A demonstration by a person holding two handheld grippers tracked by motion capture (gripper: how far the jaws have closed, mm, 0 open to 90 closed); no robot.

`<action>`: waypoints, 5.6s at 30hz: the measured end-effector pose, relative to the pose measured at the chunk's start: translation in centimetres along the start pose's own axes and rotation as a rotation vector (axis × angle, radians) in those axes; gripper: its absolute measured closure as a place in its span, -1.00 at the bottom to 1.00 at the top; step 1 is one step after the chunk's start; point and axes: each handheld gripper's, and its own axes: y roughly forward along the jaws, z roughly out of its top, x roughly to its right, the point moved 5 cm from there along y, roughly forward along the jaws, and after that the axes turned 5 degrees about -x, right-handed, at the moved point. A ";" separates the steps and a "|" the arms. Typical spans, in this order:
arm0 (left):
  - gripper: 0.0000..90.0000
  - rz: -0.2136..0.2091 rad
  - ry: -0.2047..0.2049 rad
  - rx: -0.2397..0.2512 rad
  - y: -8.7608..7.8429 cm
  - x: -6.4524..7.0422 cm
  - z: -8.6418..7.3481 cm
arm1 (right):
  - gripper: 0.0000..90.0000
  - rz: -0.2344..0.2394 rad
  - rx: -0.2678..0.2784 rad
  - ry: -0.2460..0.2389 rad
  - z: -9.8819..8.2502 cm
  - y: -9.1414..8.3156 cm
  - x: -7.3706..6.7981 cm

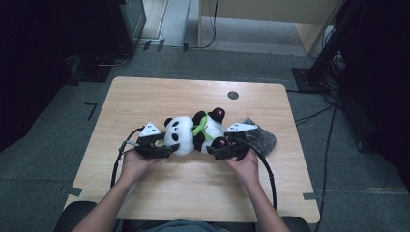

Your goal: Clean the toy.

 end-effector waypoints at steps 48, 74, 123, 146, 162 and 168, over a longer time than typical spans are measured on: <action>-0.61 -0.125 0.125 0.116 -2.3 0.5 1.3 | 0.08 0.010 -0.040 0.106 4.8 -5.2 0.0; 0.12 -0.080 0.108 0.111 -3.0 1.3 2.0 | -0.32 0.082 -0.115 0.055 4.8 -4.2 -1.0; -0.42 -0.149 0.085 0.096 -3.2 -0.1 1.9 | 0.00 0.013 -0.013 0.076 3.0 -5.5 1.2; 0.03 -0.076 0.147 0.129 -2.4 2.5 1.9 | -0.21 0.109 -0.040 0.054 3.7 -5.9 -1.3; 0.22 -0.158 -0.074 0.098 -4.5 -0.8 2.9 | -0.47 0.163 0.144 -0.074 2.3 -6.5 0.2; 0.22 -0.229 -0.086 0.080 -4.7 0.0 3.2 | -0.57 0.127 0.120 -0.140 1.1 -4.9 -0.2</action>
